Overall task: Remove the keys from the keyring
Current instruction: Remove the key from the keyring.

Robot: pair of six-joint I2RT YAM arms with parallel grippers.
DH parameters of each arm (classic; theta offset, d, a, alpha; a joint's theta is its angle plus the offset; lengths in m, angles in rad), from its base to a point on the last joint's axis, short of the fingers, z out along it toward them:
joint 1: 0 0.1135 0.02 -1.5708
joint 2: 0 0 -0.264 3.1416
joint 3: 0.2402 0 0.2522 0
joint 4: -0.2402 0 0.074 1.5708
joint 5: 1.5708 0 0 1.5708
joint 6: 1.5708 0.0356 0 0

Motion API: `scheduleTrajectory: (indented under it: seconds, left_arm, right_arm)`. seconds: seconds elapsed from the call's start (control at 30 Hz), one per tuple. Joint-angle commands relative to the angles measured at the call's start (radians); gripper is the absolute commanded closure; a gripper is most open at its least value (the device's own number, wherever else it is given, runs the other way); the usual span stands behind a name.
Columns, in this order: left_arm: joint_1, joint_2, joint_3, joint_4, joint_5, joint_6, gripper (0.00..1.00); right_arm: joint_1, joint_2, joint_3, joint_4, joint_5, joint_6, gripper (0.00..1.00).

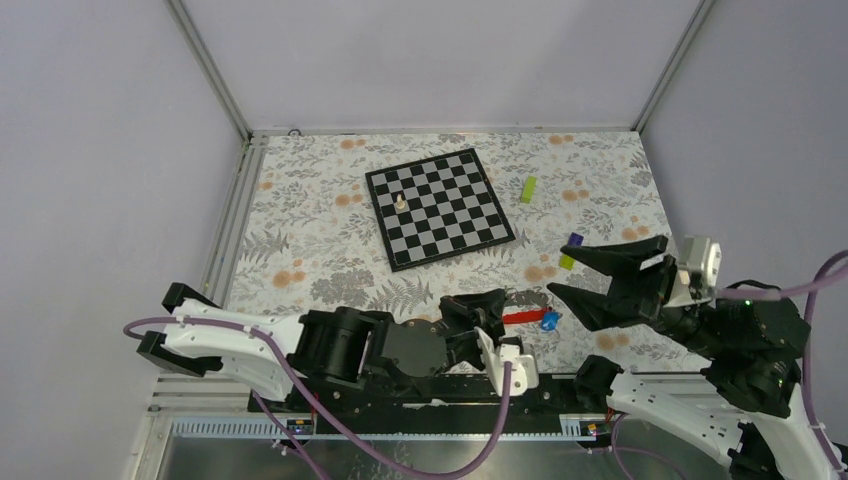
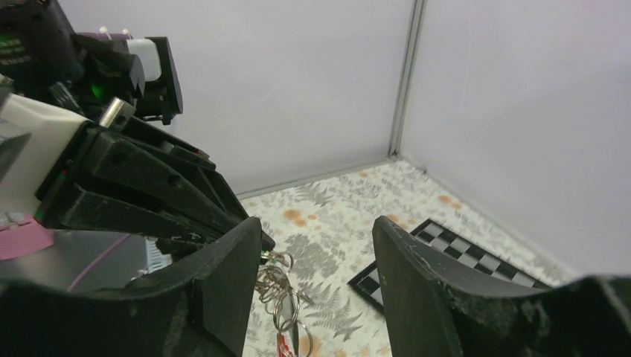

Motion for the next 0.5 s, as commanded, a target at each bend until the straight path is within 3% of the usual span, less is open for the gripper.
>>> scheduleTrajectory:
  seconds: [0.0, 0.47]
  left_arm:
    - [0.004, -0.065, 0.057, 0.024, 0.060, -0.114, 1.00]
    - [0.005, -0.057, 0.097, -0.074, 0.149, -0.146, 1.00]
  right_arm:
    - [0.004, 0.074, 0.054, -0.114, 0.052, 0.139, 0.35]
    - [0.004, 0.124, -0.025, -0.087, -0.106, 0.074, 0.18]
